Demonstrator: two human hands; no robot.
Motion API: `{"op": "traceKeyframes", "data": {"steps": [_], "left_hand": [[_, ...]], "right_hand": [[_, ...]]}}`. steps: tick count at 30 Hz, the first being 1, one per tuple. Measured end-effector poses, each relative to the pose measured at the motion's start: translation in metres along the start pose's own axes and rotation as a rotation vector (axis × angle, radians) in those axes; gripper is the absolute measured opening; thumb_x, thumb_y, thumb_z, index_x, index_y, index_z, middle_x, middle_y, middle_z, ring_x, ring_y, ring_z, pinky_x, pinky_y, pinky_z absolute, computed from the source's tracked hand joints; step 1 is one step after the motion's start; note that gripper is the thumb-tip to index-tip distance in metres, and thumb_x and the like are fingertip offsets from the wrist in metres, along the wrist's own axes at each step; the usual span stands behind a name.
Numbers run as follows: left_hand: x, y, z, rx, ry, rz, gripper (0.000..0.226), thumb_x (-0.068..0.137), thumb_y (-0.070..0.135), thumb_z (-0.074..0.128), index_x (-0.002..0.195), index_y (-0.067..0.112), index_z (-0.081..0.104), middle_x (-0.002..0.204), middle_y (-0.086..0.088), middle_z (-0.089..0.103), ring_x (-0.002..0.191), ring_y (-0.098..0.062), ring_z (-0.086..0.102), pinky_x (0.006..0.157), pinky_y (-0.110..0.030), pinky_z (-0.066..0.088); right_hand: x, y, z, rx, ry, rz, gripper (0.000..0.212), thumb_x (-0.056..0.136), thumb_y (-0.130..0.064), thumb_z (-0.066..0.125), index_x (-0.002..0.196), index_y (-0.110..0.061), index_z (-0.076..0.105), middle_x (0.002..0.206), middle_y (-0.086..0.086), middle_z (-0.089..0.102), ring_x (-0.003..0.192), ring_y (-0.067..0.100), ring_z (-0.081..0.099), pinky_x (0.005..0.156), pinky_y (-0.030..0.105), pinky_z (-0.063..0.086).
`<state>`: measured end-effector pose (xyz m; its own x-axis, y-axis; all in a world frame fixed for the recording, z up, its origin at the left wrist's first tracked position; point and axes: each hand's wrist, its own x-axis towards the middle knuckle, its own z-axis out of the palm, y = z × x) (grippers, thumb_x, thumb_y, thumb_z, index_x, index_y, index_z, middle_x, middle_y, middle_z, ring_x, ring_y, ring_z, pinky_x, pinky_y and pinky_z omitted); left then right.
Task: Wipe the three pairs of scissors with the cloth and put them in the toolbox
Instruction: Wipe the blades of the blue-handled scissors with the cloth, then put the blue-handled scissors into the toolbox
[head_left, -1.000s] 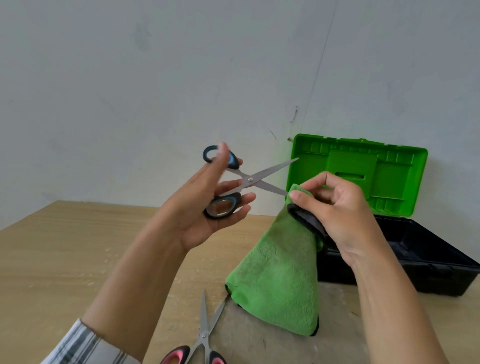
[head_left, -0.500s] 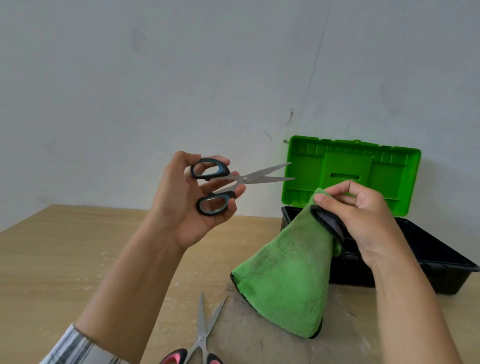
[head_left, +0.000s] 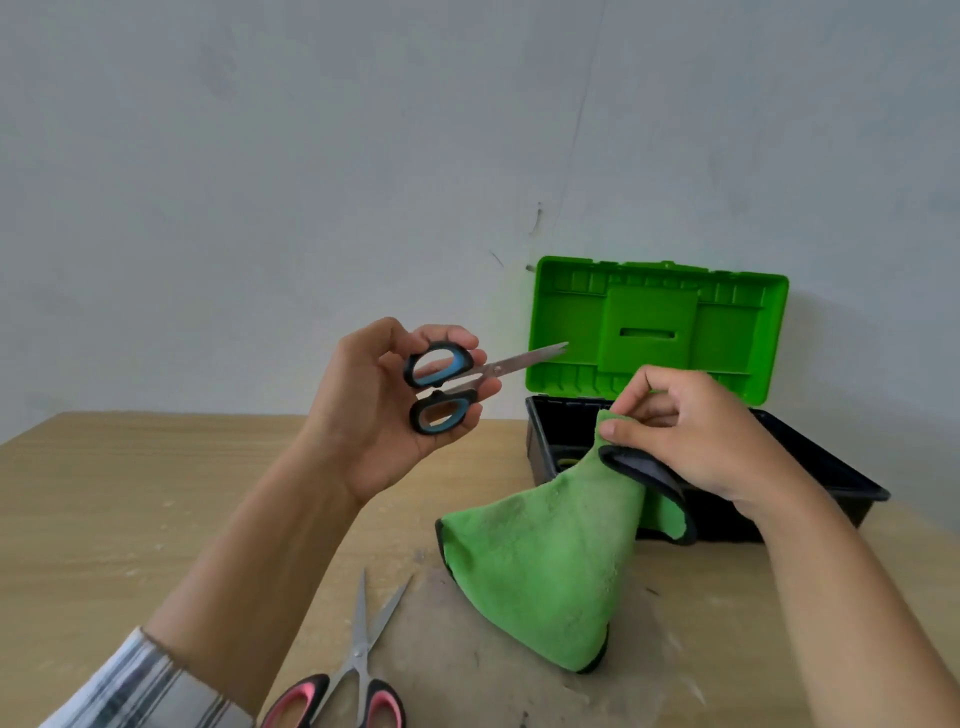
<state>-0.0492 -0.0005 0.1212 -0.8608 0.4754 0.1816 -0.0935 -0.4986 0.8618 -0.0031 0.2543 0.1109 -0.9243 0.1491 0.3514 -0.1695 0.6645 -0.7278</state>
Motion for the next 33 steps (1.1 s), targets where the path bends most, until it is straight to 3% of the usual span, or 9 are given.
{"op": "traceKeyframes", "data": {"steps": [7, 10, 13, 15, 17, 19, 22, 25, 33], "left_hand": [[0.040, -0.028, 0.042, 0.302, 0.001, -0.009, 0.023, 0.079, 0.013, 0.055, 0.092, 0.013, 0.074, 0.115, -0.013, 0.060, 0.107, -0.030, 0.067, 0.100, -0.046, 0.051], [0.066, -0.048, 0.058, 0.559, -0.045, -0.012, 0.021, 0.091, 0.011, 0.055, 0.099, 0.014, 0.074, 0.111, -0.009, 0.062, 0.107, -0.027, 0.065, 0.093, -0.040, 0.052], [0.097, -0.076, 0.074, 0.812, -0.103, 0.013, 0.020, 0.084, 0.009, 0.061, 0.099, 0.011, 0.074, 0.098, -0.007, 0.067, 0.094, -0.021, 0.057, 0.082, -0.034, 0.043], [0.116, -0.093, 0.080, 1.004, -0.141, 0.014, 0.022, 0.080, 0.008, 0.064, 0.098, 0.015, 0.075, 0.104, -0.008, 0.070, 0.095, -0.016, 0.059, 0.082, -0.028, 0.043], [0.136, -0.109, 0.086, 1.122, -0.193, -0.038, 0.029, 0.078, 0.003, 0.065, 0.102, 0.016, 0.073, 0.113, -0.015, 0.067, 0.089, -0.014, 0.059, 0.080, -0.025, 0.045], [0.153, -0.121, 0.089, 1.205, -0.255, -0.098, 0.043, 0.074, -0.001, 0.065, 0.112, 0.020, 0.066, 0.115, -0.019, 0.058, 0.085, -0.019, 0.055, 0.079, -0.031, 0.047], [0.180, -0.139, 0.097, 1.391, -0.361, -0.209, 0.071, 0.075, -0.003, 0.067, 0.135, 0.027, 0.043, 0.133, -0.016, 0.042, 0.105, -0.026, 0.053, 0.092, -0.043, 0.049], [0.206, -0.154, 0.101, 1.555, -0.471, -0.292, 0.091, 0.077, -0.004, 0.070, 0.149, 0.026, 0.022, 0.148, -0.019, 0.033, 0.124, -0.033, 0.046, 0.096, -0.042, 0.047], [0.254, -0.189, 0.107, 1.828, -0.694, -0.376, 0.096, 0.074, -0.008, 0.070, 0.147, 0.035, 0.025, 0.141, -0.007, 0.039, 0.124, -0.029, 0.046, 0.097, -0.047, 0.050]], "right_hand": [[-0.032, 0.052, -0.026, -0.215, -0.061, -0.073, 0.019, 0.082, -0.024, 0.082, 0.079, -0.028, 0.064, 0.080, -0.010, 0.074, 0.077, -0.004, 0.069, 0.075, 0.023, 0.056], [-0.042, 0.074, -0.015, -0.261, -0.086, -0.160, 0.022, 0.083, -0.025, 0.081, 0.079, -0.033, 0.061, 0.077, -0.012, 0.072, 0.076, 0.000, 0.068, 0.072, 0.030, 0.058], [-0.051, 0.099, -0.002, -0.318, -0.108, -0.244, 0.018, 0.084, -0.035, 0.074, 0.087, -0.037, 0.056, 0.080, -0.014, 0.069, 0.075, 0.003, 0.065, 0.070, 0.038, 0.055], [-0.055, 0.113, 0.006, -0.365, -0.130, -0.298, 0.018, 0.086, -0.040, 0.070, 0.092, -0.039, 0.053, 0.084, -0.014, 0.064, 0.079, 0.004, 0.060, 0.072, 0.037, 0.054], [-0.058, 0.124, 0.006, -0.342, -0.130, -0.318, 0.018, 0.086, -0.039, 0.071, 0.093, -0.039, 0.054, 0.087, -0.014, 0.058, 0.083, 0.004, 0.056, 0.075, 0.033, 0.052], [-0.060, 0.131, 0.004, -0.283, -0.121, -0.309, 0.017, 0.085, -0.037, 0.073, 0.092, -0.039, 0.058, 0.087, -0.013, 0.057, 0.084, 0.004, 0.056, 0.075, 0.030, 0.052], [-0.059, 0.142, -0.002, -0.221, -0.116, -0.303, 0.015, 0.085, -0.038, 0.072, 0.091, -0.038, 0.059, 0.086, -0.012, 0.059, 0.083, 0.006, 0.058, 0.073, 0.032, 0.052], [-0.057, 0.149, -0.003, -0.186, -0.129, -0.316, 0.014, 0.086, -0.036, 0.072, 0.091, -0.037, 0.059, 0.086, -0.013, 0.060, 0.084, 0.006, 0.058, 0.073, 0.033, 0.053], [-0.051, 0.165, -0.005, -0.124, -0.125, -0.303, 0.013, 0.087, -0.036, 0.071, 0.093, -0.036, 0.060, 0.085, -0.015, 0.062, 0.085, 0.009, 0.059, 0.073, 0.034, 0.053]]}}
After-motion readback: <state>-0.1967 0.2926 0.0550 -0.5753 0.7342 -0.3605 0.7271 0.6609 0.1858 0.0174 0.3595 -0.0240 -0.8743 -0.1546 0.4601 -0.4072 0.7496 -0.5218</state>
